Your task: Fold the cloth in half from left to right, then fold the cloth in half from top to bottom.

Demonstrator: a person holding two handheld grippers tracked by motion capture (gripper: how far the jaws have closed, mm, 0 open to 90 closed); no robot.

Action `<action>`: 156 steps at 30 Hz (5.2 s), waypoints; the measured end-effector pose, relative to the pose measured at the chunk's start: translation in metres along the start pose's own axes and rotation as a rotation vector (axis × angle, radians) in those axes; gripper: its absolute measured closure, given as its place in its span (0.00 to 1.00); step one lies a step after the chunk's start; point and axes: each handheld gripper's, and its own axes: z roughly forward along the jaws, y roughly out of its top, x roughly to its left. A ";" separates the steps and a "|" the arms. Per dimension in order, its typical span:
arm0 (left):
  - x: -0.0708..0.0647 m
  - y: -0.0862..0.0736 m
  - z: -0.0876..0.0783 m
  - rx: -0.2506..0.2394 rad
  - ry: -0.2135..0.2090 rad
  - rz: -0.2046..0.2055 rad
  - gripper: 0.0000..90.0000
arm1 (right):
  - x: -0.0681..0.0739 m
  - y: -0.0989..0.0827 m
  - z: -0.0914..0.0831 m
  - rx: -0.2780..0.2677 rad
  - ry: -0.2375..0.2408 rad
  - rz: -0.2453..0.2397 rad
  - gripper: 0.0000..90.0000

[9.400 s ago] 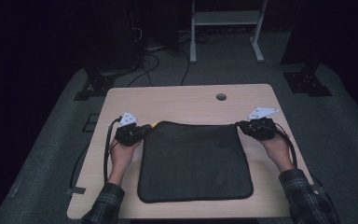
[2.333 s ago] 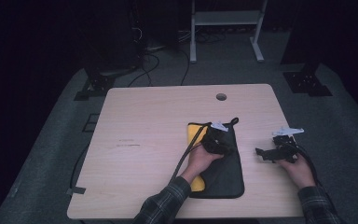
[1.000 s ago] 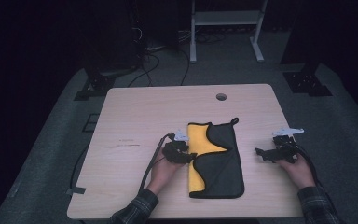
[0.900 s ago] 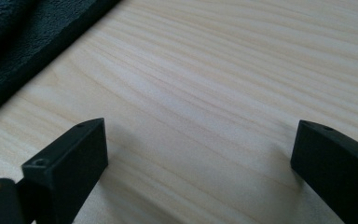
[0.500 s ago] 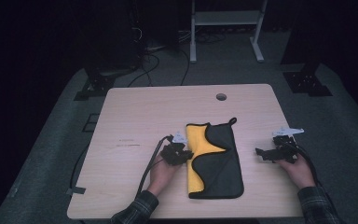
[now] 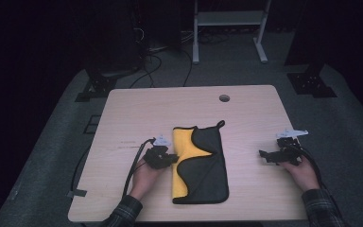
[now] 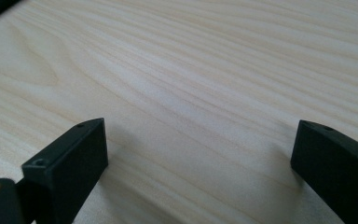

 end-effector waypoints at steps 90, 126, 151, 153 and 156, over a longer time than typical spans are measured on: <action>0.034 -0.087 -0.068 -0.022 0.191 0.022 0.00 | 0.120 0.107 0.028 -0.085 0.277 -0.153 0.48; 0.034 -0.087 -0.068 -0.022 0.192 0.021 0.00 | 0.208 0.126 0.108 0.009 0.342 -0.309 0.88; 0.034 -0.087 -0.068 -0.022 0.192 0.021 0.00 | 0.132 0.129 0.091 -0.034 0.212 -0.145 0.92; 0.034 -0.087 -0.068 -0.022 0.192 0.021 0.00 | 0.127 0.126 0.096 -0.015 0.179 -0.144 0.90; 0.034 -0.087 -0.068 -0.022 0.192 0.021 0.00 | 0.118 0.122 0.097 -0.006 0.125 -0.131 0.86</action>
